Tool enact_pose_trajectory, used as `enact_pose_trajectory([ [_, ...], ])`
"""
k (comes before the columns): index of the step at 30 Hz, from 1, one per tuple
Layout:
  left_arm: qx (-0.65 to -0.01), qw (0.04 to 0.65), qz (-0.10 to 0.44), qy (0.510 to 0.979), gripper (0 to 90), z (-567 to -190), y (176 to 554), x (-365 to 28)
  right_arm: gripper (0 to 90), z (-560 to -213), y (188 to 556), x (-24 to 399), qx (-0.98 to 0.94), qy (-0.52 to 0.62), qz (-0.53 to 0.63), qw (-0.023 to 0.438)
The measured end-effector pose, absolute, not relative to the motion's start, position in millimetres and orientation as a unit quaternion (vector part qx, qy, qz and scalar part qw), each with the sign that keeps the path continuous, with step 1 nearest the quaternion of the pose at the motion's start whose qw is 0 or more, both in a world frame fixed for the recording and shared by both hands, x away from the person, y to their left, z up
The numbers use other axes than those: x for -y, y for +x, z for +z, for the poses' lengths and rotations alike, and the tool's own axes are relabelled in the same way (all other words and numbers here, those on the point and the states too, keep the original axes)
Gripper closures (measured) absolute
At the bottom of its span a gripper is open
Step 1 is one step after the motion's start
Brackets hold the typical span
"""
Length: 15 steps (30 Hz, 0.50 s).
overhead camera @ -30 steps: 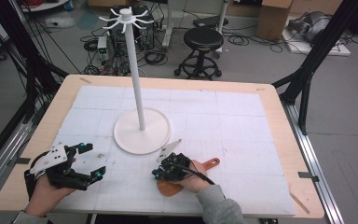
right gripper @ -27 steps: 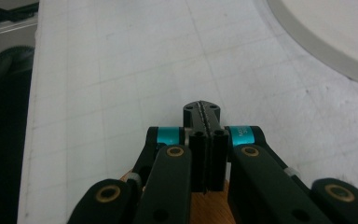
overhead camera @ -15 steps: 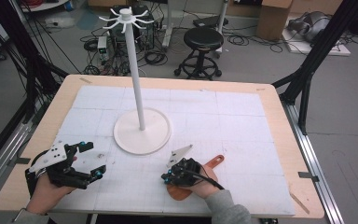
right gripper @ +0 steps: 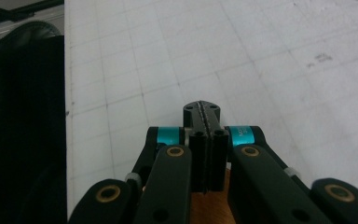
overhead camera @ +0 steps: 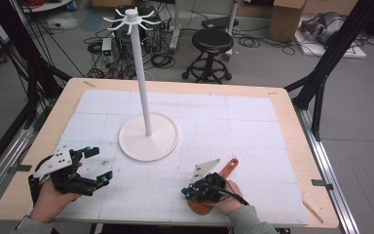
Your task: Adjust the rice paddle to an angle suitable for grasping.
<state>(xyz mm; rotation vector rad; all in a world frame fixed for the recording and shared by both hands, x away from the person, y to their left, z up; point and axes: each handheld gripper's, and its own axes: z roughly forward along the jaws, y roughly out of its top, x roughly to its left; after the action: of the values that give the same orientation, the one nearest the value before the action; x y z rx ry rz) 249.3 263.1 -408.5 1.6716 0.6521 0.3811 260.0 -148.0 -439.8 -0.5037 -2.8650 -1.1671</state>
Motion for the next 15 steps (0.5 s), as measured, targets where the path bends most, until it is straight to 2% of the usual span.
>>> enact_pose_trajectory([
  [15, -0.282, 0.601, 0.163, 0.730, 1.8, -410, 250, -261, 90.0, -441, 244, 175, 0.911, -0.167, -0.378, 0.004],
])
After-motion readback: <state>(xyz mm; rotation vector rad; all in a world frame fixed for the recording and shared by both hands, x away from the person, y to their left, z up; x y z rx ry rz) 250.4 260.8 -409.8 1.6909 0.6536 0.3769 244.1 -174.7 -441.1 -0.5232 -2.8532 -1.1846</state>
